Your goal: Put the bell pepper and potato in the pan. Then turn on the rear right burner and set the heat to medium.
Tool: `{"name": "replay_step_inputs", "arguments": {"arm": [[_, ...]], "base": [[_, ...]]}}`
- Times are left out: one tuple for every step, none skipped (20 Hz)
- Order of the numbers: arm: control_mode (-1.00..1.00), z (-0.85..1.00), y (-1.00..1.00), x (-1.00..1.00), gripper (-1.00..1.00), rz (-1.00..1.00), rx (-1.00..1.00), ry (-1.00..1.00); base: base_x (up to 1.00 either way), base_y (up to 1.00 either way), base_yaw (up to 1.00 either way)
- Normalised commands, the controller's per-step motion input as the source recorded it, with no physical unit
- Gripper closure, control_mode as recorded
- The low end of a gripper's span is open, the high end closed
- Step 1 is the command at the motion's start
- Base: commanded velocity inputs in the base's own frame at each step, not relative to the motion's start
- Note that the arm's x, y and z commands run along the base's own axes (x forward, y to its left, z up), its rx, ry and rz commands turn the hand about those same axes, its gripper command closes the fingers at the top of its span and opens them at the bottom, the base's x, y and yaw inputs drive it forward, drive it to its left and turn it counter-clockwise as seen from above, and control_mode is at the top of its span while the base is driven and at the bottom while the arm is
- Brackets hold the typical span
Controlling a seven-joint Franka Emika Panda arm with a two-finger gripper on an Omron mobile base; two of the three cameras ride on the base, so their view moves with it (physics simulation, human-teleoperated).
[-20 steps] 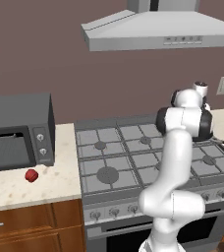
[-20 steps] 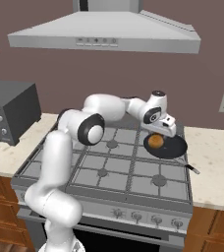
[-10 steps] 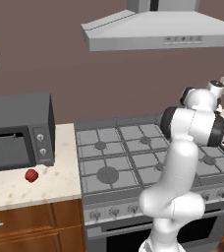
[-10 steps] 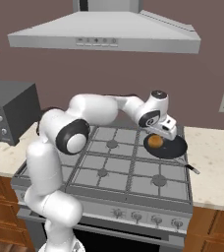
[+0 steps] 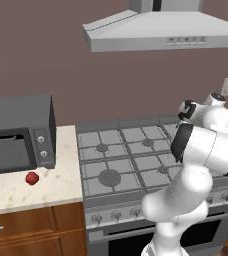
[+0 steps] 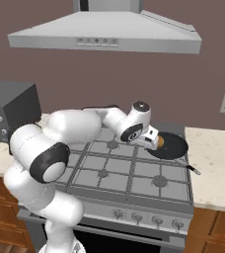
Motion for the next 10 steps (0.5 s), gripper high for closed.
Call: {"name": "replay_step_inputs", "arguments": {"arm": [[-1.0,0.0,1.0,-0.3,-1.0,0.18,0.0,0.04],[-1.0,0.0,1.0,-0.28,-1.0,0.17,0.0,0.07],[-1.0,0.09,1.0,-0.26,-1.0,0.16,0.0,0.11],[-1.0,0.19,1.0,-0.26,-1.0,0.15,0.0,0.13],[-1.0,0.22,1.0,-0.26,-1.0,0.14,0.0,0.14],[-1.0,0.28,1.0,-0.26,-1.0,0.13,0.0,0.15],[-1.0,0.34,1.0,-0.24,-1.0,0.12,0.0,0.16],[-1.0,0.38,1.0,-0.26,-1.0,0.11,0.0,0.18],[-1.0,0.39,1.0,-0.24,-1.0,0.11,0.0,0.19],[-1.0,0.42,1.0,-0.24,-1.0,0.1,0.0,0.2]], "base": [[0.0,0.0,0.0],[0.0,0.0,0.0],[0.0,0.0,0.0],[0.0,0.0,0.0],[0.0,0.0,0.0],[0.0,0.0,0.0],[0.0,0.0,0.0],[0.0,0.0,0.0],[0.0,0.0,0.0],[0.0,0.0,0.0]]}}
